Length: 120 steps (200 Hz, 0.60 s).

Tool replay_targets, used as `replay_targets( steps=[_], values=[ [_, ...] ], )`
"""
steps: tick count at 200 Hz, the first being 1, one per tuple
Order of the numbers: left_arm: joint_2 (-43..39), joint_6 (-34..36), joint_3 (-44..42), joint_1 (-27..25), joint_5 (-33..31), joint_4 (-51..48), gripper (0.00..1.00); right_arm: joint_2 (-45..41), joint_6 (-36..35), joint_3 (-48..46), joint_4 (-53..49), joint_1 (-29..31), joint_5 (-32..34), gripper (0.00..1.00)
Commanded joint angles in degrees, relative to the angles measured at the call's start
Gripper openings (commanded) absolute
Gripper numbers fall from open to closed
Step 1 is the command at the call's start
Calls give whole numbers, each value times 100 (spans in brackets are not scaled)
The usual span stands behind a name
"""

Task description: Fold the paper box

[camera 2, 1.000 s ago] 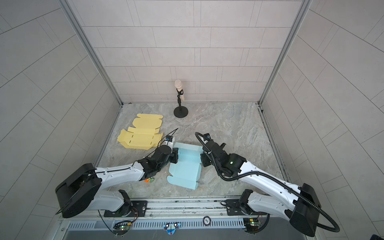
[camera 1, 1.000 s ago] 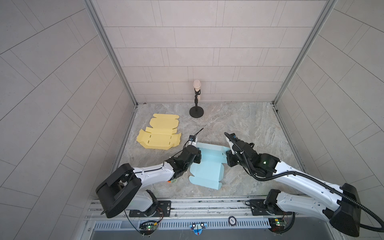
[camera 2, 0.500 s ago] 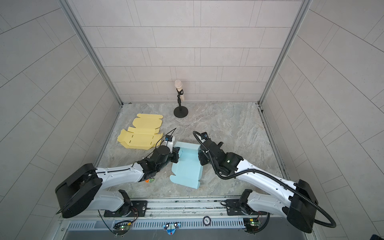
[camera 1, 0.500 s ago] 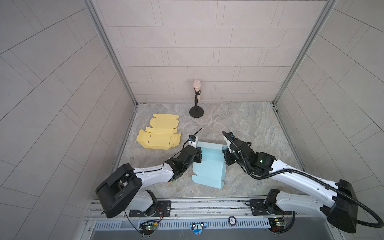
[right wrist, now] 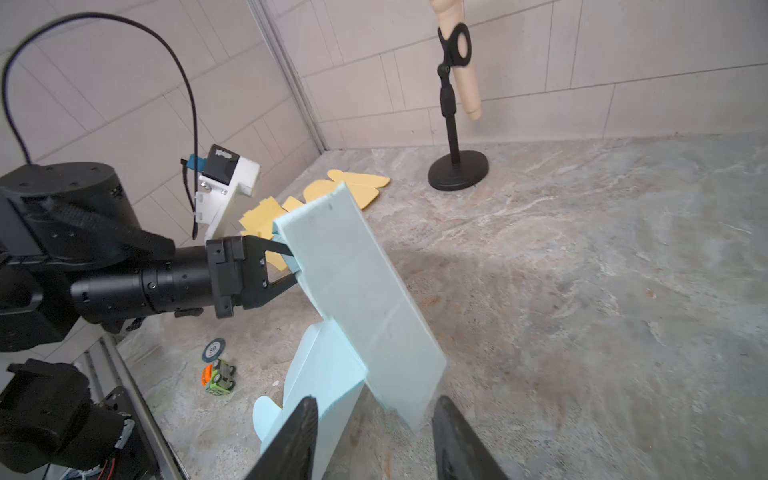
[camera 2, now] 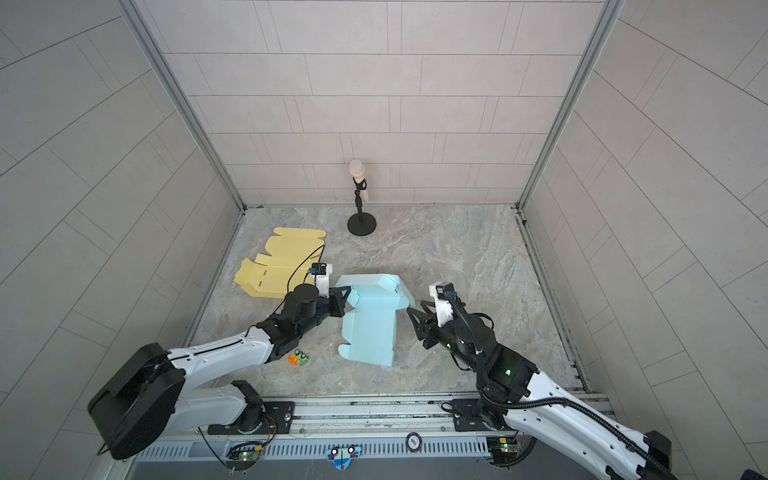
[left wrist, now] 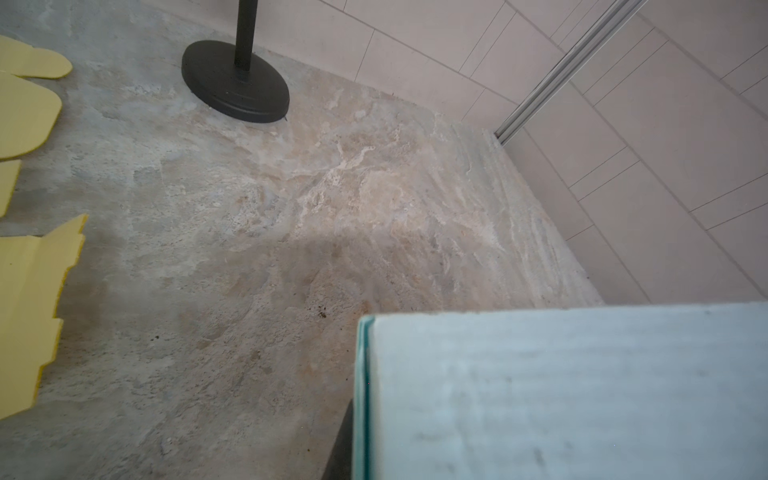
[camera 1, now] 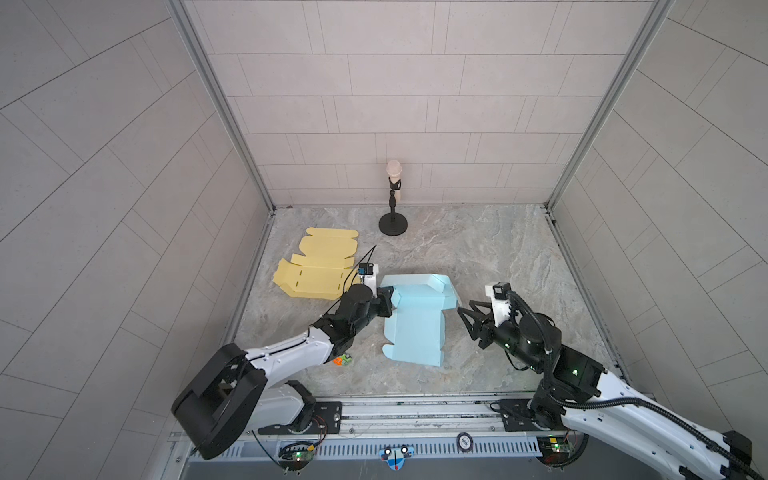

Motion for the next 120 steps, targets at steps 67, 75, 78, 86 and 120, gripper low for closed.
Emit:
replay_targets(
  steps=[67, 75, 78, 86, 120],
  values=[
    [-1184, -243, 65, 553, 1167, -457, 3, -401, 138, -420, 1346, -101, -368, 52],
    [-1240, -239, 91, 552, 1245, -499, 3, -268, 143, -380, 1488, -101, -404, 52],
    [-1253, -223, 99, 552, 1278, -513, 3, -211, 147, -352, 1545, -98, -424, 52],
    [-1287, -202, 127, 555, 1345, -559, 3, -55, 173, -253, 1638, -102, -475, 52],
    [-1387, -104, 180, 550, 1477, -649, 4, 553, 158, 63, 2099, -101, -680, 51]
  ],
)
